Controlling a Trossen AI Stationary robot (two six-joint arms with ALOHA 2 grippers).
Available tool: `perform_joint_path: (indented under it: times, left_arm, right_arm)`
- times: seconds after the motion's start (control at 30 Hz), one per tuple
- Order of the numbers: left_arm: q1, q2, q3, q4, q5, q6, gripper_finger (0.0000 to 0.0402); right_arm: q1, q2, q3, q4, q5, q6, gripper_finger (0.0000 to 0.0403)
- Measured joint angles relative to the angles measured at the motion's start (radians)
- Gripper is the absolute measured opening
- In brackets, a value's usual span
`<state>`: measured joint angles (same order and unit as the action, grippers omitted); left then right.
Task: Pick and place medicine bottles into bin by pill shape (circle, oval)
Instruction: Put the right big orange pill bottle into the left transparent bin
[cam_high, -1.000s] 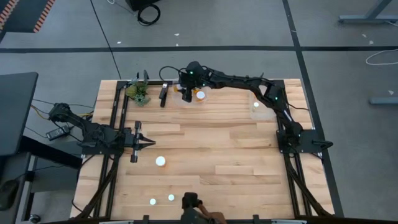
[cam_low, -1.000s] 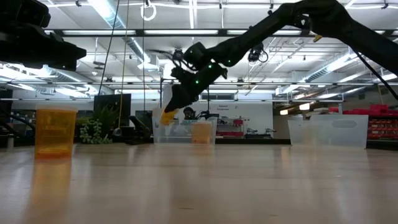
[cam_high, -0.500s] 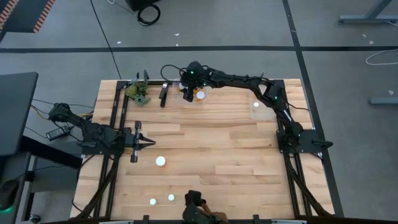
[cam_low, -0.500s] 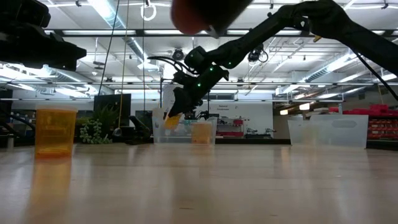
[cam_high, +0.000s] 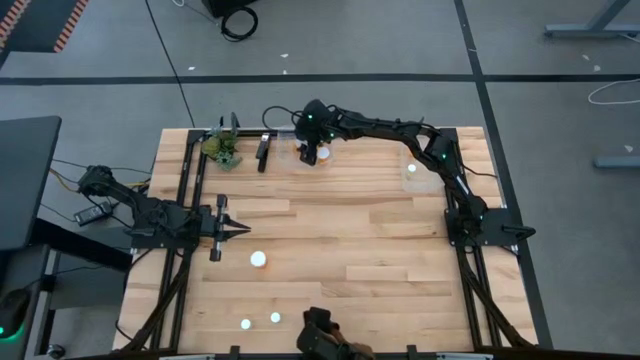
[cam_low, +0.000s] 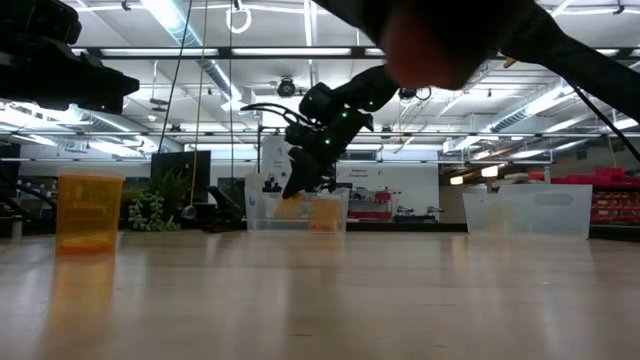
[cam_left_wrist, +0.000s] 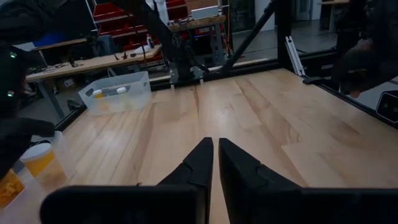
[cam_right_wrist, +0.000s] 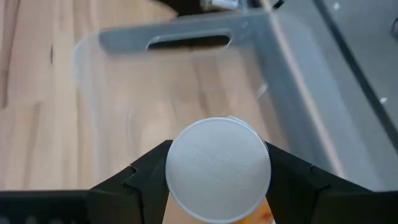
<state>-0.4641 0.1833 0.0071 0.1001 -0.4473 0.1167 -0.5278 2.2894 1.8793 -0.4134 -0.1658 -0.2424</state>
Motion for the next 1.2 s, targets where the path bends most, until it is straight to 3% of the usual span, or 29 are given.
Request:
perform_joint_path:
  times: [0.43, 1.2]
  left_arm:
    - [0.000, 0.000, 0.000, 0.000, 0.000, 0.000, 0.0028]
    - [0.000, 0.000, 0.000, 0.000, 0.000, 0.000, 0.0034]
  right_arm:
    - [0.019, 0.000, 0.000, -0.118, -0.031, -0.035, 0.0225]
    - [0.033, 0.000, 0.000, 0.085, -0.076, -0.128, 0.0225]
